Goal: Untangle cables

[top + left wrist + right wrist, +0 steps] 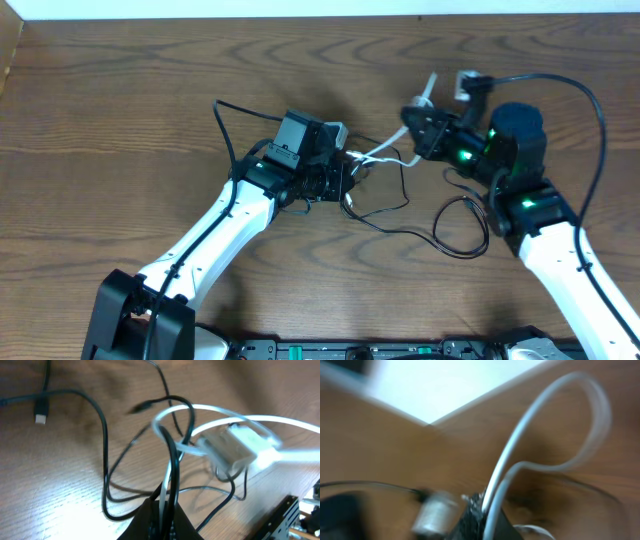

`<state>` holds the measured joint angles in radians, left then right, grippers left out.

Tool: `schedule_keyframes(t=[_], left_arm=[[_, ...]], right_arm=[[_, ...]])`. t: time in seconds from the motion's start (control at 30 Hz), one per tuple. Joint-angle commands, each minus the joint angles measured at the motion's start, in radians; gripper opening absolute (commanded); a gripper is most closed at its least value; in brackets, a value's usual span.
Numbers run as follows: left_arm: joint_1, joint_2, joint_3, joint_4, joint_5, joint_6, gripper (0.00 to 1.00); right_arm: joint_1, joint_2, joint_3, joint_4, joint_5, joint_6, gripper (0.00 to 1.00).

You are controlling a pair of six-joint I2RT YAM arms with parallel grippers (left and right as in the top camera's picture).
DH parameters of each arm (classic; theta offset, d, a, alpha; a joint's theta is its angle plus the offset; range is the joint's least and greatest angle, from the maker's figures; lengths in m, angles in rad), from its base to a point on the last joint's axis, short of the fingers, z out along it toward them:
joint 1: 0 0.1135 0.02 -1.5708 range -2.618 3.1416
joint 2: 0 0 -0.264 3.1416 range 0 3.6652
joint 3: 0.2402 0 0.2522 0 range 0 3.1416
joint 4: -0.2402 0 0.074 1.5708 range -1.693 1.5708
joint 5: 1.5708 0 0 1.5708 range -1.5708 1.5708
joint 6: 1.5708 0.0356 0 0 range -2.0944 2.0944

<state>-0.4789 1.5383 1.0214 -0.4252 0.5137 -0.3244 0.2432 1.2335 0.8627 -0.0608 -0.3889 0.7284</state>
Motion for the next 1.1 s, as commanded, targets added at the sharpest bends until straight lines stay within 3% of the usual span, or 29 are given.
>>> schedule_keyframes(t=[0.0,0.1,0.4,1.07], left_arm=[[0.006,0.003,0.011,-0.024,-0.015,0.044,0.08],[0.014,0.003,0.011,-0.026,-0.014,0.044,0.08],[0.020,0.000,0.012,-0.016,-0.014,0.043,0.08],[0.119,-0.333,0.012,0.008,0.069,0.039,0.13]], right_arm=[[-0.079,-0.005,0.003,-0.124,0.224,-0.103,0.01],[-0.155,-0.005,0.003,-0.247,0.294,-0.138,0.01],[-0.299,-0.005,0.003,-0.384,0.327,-0.222,0.01],[-0.315,-0.005,0.003,-0.457,0.334,-0.259,0.01]])
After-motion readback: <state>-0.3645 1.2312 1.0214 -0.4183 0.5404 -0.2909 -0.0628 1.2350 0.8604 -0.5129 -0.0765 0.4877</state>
